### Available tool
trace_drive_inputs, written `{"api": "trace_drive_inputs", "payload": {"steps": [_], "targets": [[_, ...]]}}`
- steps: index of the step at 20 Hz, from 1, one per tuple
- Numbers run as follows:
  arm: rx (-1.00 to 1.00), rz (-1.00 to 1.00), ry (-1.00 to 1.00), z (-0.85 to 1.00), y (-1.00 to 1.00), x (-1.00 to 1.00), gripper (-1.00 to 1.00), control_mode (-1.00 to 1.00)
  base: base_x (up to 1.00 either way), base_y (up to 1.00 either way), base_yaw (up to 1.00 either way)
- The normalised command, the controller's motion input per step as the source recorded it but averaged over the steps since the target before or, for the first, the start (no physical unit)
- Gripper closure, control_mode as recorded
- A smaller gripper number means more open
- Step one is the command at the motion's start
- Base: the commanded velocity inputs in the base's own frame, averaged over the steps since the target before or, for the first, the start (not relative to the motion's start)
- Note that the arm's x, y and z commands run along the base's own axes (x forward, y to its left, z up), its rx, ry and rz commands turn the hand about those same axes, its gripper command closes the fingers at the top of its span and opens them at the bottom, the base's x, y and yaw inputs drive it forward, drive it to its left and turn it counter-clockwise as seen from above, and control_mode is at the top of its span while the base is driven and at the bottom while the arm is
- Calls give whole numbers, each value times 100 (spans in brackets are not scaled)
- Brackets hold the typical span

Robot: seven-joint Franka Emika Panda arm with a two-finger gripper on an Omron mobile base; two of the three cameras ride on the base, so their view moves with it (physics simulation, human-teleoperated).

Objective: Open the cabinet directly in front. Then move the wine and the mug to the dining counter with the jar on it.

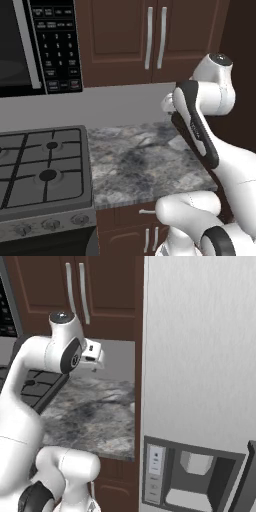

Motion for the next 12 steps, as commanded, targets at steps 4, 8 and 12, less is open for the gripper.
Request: {"api": "trace_drive_inputs", "payload": {"steps": [4, 8, 12], "targets": [[3, 4, -52, 42, 0, -66, -100, -100, 0, 0, 0], [5, 4, -44, 37, 0, -63, -100, -100, 0, 0, 0], [5, 1, -43, 33, 0, -59, -100, -100, 0, 0, 0]]}}
